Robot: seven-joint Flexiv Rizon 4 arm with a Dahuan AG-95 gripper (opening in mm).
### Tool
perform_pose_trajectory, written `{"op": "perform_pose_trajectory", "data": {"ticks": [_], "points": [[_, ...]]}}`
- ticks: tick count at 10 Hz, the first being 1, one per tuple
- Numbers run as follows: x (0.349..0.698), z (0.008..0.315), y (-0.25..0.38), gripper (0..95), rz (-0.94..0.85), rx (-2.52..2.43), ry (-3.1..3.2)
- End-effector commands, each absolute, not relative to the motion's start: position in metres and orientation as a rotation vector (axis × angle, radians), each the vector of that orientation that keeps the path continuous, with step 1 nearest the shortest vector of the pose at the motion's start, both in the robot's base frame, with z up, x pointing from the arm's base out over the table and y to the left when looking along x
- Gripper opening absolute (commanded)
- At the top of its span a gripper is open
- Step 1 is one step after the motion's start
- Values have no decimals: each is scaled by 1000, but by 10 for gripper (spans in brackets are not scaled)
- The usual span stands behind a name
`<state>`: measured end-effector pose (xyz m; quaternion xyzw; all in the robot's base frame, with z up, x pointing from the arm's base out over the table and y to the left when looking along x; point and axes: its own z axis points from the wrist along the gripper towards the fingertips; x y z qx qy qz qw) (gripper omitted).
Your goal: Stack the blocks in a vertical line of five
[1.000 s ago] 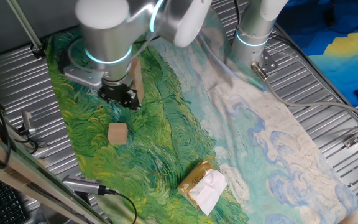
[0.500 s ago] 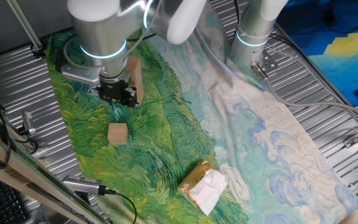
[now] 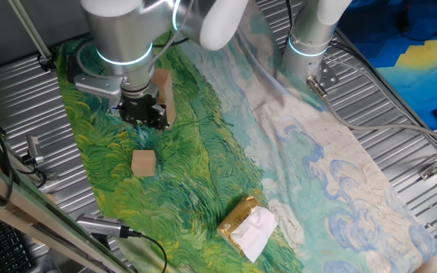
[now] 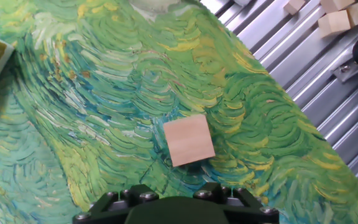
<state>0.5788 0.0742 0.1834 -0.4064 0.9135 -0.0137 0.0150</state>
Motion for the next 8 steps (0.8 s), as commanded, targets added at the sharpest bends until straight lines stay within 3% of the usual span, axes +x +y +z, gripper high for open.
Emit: {"op": "perform_pose_trajectory", "data": {"ticks": [1,2,4,8], "points": [[580,184,75,570,-14,-1265,2833],[580,184,75,760,2,-1261,2828],[588,176,78,760,-12,-1276,2825],[619,123,76,760,-3,-1319,2802]]}}
